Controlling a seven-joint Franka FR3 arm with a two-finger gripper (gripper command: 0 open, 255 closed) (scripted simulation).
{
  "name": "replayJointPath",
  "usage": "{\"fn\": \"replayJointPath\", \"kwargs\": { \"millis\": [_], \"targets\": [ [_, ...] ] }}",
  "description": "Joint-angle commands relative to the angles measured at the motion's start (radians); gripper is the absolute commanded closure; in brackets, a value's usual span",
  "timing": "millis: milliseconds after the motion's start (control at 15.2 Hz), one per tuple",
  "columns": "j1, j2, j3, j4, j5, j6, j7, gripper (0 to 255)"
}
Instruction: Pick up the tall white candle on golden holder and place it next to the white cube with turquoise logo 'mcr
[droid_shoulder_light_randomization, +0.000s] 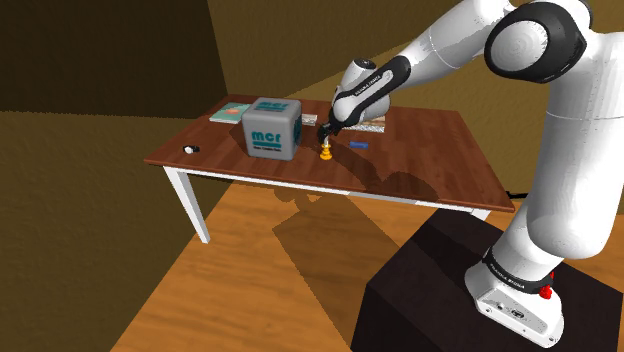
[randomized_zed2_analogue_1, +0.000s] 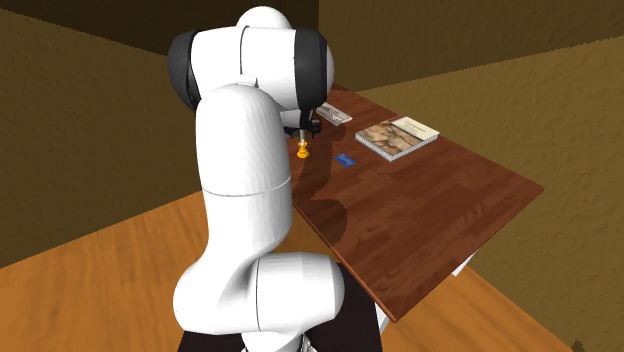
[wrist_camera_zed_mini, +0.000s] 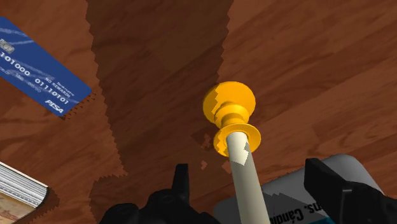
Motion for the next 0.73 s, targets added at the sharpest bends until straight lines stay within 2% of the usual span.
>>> {"fn": "replayJointPath", "kwargs": {
  "millis": [0,132,396,660],
  "targets": [
    [0.0,0.0,0.0,0.0,0.0,0.0,0.0,0],
    [0.0,0.0,0.0,0.0,0.0,0.0,0.0,0],
    [0.02,-0.128,-0.024,-0.053,-0.043,-0.074,0.031,0],
    [0.02,-0.128,-0.024,-0.053,-0.044,-0.074,0.031,0]
  ]
}}
